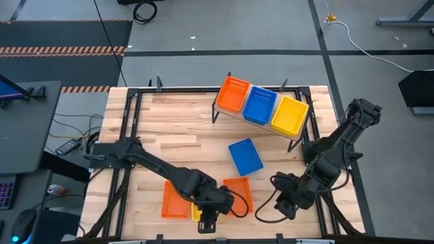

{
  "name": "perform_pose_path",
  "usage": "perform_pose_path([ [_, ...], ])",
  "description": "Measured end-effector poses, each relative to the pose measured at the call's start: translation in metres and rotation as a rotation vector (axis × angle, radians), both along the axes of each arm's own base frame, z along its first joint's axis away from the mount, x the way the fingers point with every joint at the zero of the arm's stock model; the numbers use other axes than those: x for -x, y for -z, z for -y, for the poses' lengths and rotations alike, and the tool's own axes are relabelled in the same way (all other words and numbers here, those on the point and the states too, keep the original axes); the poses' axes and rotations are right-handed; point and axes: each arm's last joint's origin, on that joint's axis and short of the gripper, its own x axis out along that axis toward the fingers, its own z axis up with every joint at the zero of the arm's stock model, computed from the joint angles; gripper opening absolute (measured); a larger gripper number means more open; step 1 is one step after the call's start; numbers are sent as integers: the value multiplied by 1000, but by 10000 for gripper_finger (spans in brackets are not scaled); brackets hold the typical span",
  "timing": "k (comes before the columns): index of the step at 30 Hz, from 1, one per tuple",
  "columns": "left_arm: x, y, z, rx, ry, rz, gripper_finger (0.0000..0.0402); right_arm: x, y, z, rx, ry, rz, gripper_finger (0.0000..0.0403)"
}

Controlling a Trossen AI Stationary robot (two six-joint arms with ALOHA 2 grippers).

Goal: Stack baskets on shelf by color
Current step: Stack the right orange basket on the orange basket on the shelf

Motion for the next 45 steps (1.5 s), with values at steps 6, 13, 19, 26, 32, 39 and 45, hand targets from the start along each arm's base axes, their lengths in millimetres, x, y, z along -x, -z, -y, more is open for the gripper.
perform_pose_path([
  [6, -11, 31, 9, -18, -57, -76, 172, 9, 0, -8, -15, -24, -1, 154],
  [13, -36, 17, 17, -18, -165, 267, 172, 34, 4, -16, -15, -155, -170, 154],
  [19, -50, 10, 22, -68, -195, 496, 172, 63, 5, -25, 20, -209, -232, 154],
  [26, -62, 39, 23, -96, -193, 452, 172, 81, 5, -36, 9, -228, -236, 154],
  [32, -65, 71, 29, -93, -114, 336, 172, 93, 5, -41, 13, -132, -181, 154],
  [39, -70, 96, 29, -139, -126, 287, 172, 94, 4, -43, 12, -81, -116, 154],
  [45, -76, 124, 30, -151, -129, 235, 172, 94, 4, -42, 14, -80, -113, 154],
])
